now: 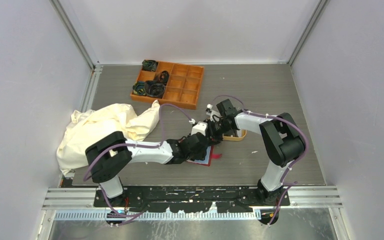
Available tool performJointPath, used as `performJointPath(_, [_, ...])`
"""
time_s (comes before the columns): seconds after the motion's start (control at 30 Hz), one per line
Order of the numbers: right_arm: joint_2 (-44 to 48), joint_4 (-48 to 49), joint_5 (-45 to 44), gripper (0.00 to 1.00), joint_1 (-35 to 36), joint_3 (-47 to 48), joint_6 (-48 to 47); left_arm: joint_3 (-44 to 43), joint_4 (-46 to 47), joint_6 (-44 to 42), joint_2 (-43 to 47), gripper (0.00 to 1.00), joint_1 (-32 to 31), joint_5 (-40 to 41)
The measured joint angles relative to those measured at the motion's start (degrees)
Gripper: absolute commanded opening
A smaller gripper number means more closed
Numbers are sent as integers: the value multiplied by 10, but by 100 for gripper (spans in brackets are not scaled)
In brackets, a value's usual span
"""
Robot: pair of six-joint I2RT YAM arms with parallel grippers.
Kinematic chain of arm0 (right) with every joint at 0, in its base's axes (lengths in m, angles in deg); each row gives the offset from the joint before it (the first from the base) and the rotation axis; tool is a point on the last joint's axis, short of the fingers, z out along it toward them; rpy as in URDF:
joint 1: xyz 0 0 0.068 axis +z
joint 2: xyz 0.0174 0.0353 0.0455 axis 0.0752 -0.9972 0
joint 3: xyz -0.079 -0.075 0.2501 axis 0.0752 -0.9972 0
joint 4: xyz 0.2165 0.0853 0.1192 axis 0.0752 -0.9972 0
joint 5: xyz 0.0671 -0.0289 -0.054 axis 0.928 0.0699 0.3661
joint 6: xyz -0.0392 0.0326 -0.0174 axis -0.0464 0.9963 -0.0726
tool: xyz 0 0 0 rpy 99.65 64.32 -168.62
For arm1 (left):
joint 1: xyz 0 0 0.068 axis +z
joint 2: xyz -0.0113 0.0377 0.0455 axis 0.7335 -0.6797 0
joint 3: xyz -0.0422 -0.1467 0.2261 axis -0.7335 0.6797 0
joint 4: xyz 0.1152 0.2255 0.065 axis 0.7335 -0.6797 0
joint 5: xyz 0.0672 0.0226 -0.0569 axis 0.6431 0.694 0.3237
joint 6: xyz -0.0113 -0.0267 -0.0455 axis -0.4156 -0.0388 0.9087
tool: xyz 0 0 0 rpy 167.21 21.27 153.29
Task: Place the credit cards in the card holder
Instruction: Insert the credit card into the card holder.
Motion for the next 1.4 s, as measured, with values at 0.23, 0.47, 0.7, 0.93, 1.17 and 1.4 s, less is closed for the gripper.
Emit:
performJointPath(0.23, [-4,-29,0,48,0,24,-25,15,9,0,13,44,14,9])
performJointPath(0.47, [-1,-54,-1,49,-2,34,-62,71,25,-30,80,44,14,-9])
performJointPath(0.7, [31,-65,-16,43,-8,30,-96,153,54,-51,230,47,14,-24])
performJointPath(0.93, [86,-50,-32,11,16,11,-125,238,57,-46,342,48,80,-38])
performJointPath(1.17, [47,-51,-73,4,66,11,-133,261,22,-27,360,37,171,-57])
performJointPath(1.4, [9,-56,-108,4,85,17,-126,266,12,-28,306,27,208,-69])
